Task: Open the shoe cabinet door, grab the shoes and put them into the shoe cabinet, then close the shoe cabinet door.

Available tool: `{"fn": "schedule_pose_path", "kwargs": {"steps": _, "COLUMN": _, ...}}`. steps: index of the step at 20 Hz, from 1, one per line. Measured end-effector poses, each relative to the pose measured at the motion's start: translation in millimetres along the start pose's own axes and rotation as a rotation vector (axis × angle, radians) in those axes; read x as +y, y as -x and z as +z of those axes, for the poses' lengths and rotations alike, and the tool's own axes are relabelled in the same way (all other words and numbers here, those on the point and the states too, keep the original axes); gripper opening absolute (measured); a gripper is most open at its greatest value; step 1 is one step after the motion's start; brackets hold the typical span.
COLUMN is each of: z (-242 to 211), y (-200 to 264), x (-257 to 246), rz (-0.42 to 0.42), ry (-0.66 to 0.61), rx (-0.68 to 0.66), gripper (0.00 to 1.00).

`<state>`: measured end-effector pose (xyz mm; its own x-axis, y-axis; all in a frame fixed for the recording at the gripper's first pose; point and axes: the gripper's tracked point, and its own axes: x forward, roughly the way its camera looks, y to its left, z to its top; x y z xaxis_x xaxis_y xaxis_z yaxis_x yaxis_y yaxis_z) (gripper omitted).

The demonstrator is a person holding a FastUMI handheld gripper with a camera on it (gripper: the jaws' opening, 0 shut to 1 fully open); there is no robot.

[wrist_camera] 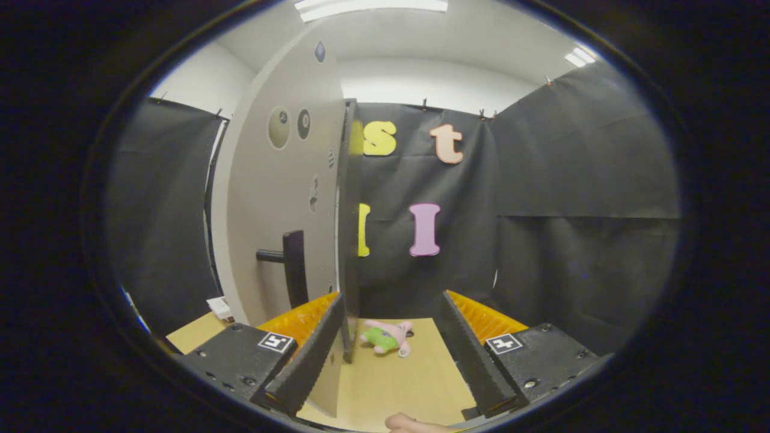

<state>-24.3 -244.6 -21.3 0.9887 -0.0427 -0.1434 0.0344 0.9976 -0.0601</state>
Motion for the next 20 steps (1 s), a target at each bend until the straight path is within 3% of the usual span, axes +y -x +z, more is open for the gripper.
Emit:
{"fn": "schedule_pose_path", "kwargs": {"steps": 3, "z": 4, "y": 0, "x": 6, "rz": -0.016, "ry": 0.044, "rx": -0.013, "gripper": 0.94}}
{"fn": "schedule_pose_path", "kwargs": {"steps": 5, "z": 3, "y": 3, "x": 17, "rz": 0.007, "ry": 0.029, "rx": -0.014, "gripper": 0.94}}
{"fn": "schedule_pose_path", "kwargs": {"steps": 7, "z": 0, "y": 6, "x": 25, "rz": 0.006, "ry": -0.003, "rx": -0.006, "gripper": 0.87}}
{"fn": "schedule_pose_path", "kwargs": {"steps": 14, "z": -5, "y": 13, "x": 72, "rz": 0.056, "ry": 0.001, "rx": -0.026, "gripper": 0.87}}
{"fn": "schedule_pose_path", "kwargs": {"steps": 20, "z": -7, "y": 10, "x": 123, "rz": 0.159, "ry": -0.003, "rx": -0.002, "gripper": 0.87}}
